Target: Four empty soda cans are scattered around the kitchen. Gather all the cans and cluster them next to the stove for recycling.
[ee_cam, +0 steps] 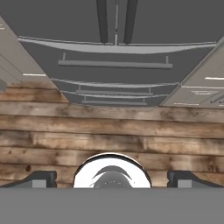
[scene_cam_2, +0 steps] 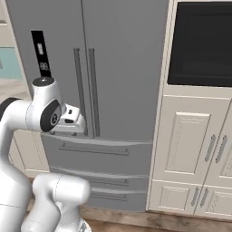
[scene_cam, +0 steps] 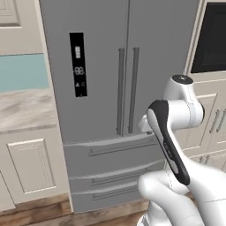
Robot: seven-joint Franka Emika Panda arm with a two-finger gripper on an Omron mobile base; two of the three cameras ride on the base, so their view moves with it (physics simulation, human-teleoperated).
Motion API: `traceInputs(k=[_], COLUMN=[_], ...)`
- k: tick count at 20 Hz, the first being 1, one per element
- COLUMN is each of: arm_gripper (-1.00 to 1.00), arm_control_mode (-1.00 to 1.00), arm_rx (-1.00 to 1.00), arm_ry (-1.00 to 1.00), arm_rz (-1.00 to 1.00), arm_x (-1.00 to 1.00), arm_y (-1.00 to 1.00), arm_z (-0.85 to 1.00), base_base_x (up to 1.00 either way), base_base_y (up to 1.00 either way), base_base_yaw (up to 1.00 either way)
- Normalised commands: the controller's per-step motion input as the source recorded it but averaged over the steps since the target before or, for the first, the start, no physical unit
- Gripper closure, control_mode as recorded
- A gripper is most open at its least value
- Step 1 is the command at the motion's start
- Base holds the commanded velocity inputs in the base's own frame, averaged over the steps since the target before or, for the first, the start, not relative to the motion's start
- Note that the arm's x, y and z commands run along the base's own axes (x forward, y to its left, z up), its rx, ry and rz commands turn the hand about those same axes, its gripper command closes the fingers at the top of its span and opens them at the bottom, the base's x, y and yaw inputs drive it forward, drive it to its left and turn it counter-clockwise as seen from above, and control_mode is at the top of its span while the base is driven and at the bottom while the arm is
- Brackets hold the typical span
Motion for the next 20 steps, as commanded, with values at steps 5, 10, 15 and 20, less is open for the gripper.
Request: traceInputs(k=[5,10,15,20], arm_gripper=[-1.00,-1.00,-1.00,-1.00], arm_control_mode=[1.00,1.00,1.00,1.00], arm_rx=[0.00,0.00,0.00,0.00], arm_ry=[0.00,0.00,0.00,0.00], arm_rz=[0.00,0.00,0.00,0.00], arm_x=[0.00,0.00,0.00,0.00], arm_y=[0.00,0.00,0.00,0.00], arm_z=[0.00,0.00,0.00,0.00], base_base_x=[-0.04,-0.02,0.00,0.00], base_base_y=[-0.72,-0.61,-0.57,-0.43], base_base_yaw=[-0.22,-0.27,-0.29,-0.34])
